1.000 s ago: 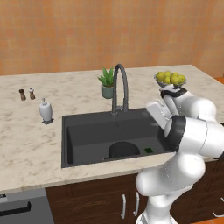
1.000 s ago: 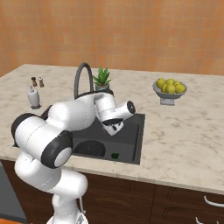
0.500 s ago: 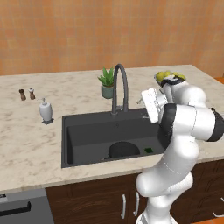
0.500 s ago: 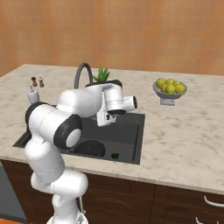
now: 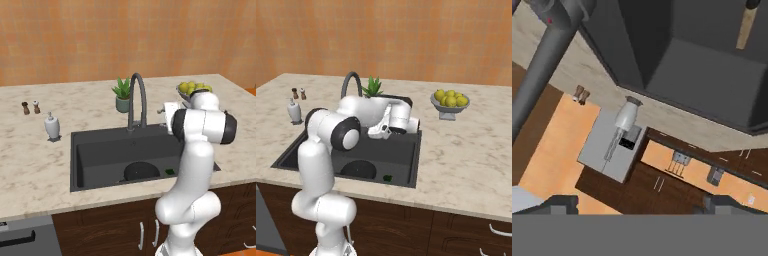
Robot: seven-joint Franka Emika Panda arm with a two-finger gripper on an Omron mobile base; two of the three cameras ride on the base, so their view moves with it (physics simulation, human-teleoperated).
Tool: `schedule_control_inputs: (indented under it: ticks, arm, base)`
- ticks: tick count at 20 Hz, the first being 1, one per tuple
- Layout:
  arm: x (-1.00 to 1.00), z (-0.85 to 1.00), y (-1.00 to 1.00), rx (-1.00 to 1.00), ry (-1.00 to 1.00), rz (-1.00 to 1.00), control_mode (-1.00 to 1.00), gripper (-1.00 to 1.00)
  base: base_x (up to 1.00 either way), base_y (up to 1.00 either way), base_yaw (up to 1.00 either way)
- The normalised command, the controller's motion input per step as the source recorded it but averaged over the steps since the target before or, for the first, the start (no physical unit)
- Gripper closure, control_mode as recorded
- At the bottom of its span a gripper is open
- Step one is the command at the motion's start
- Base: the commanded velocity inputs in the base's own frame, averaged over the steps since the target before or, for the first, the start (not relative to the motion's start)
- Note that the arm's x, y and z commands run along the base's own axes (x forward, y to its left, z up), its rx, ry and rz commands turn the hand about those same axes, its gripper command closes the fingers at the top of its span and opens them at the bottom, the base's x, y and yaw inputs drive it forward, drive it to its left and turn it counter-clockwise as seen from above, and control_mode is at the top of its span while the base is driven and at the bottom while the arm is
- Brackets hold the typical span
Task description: Pick the pan and sponge and place them into the sink. Then turn on the water.
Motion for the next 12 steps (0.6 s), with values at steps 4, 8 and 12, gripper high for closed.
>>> schedule_control_inputs:
  ticks: [4,8,12]
  arm:
    - [0.25,0.0,0.43,0.14,0.36,-0.19,-1.0,-1.0]
    - [0.33,-0.04,0.3,0.05,0.15,-0.14,-1.0,-1.0]
    - [0.44,-0.21,0.0,0.06,0.07,-0.07,-1.0,-1.0]
  base:
    - [0.0,0.0,0.0]
    - [0.0,0.0,0.0]
    - [0.0,0.0,0.0]
